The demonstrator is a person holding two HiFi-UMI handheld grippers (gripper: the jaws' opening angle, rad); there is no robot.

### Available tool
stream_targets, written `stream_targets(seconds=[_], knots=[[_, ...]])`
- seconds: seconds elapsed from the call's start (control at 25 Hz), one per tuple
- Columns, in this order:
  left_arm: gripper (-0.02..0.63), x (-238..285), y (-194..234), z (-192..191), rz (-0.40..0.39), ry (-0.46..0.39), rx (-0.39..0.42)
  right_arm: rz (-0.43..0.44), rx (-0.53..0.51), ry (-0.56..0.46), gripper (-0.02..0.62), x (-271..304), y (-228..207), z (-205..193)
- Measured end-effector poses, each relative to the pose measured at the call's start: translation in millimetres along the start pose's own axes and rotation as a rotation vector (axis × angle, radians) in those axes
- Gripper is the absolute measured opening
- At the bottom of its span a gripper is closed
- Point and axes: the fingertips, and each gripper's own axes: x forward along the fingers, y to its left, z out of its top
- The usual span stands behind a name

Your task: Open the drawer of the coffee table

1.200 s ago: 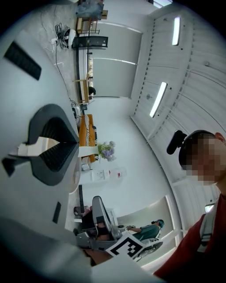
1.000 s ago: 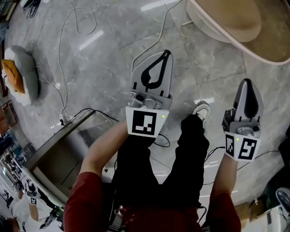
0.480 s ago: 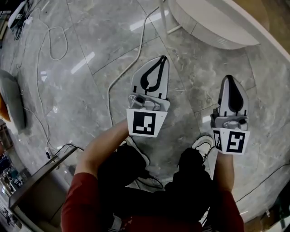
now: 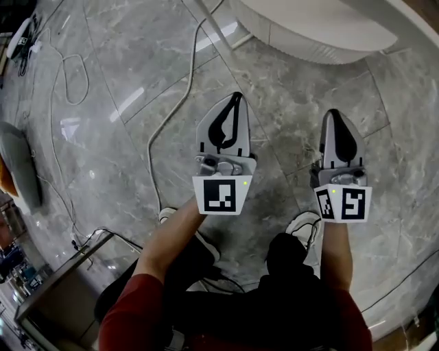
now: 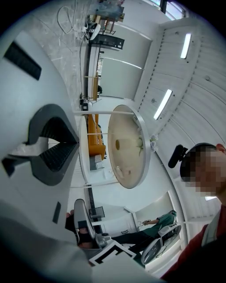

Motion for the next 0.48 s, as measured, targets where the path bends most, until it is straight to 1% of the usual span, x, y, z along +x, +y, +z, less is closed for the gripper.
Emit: stream_targets(seconds=[0.12,0.2,0.24,0.28,0.36,0.48], knots=[[0.014,3.6,-7.2,-3.7,-0.009,0.006,0.006,0.036,0.305,-0.018,0.026,5.8,-14.9,-13.6],[0.014,5.3,-13.4,-7.5,-0.022,0.022,0.014,0.026,0.462,-0.027,0.026,11.0,-26.6,-23.6],[0.014,6.3,-16.6,-9.6,-0.026,0.029,0.015,0.025,0.522,-0.025,0.028,14.6,-31.0,-29.5],[0.014,7.5,-19.6,-11.5,-0.03,0.034,0.018,0.035,0.578,-0.025,0.055,19.7,-33.7,-34.6],[0.014,10.9,-24.3,-13.9,-0.034,0.034,0.025,0.102,0.689,-0.054,0.121,34.8,-32.9,-37.6],[0.014,17.0,-28.8,-15.3,-0.026,0.035,0.013,0.196,0.826,-0.099,0.173,56.9,-34.8,-44.6]])
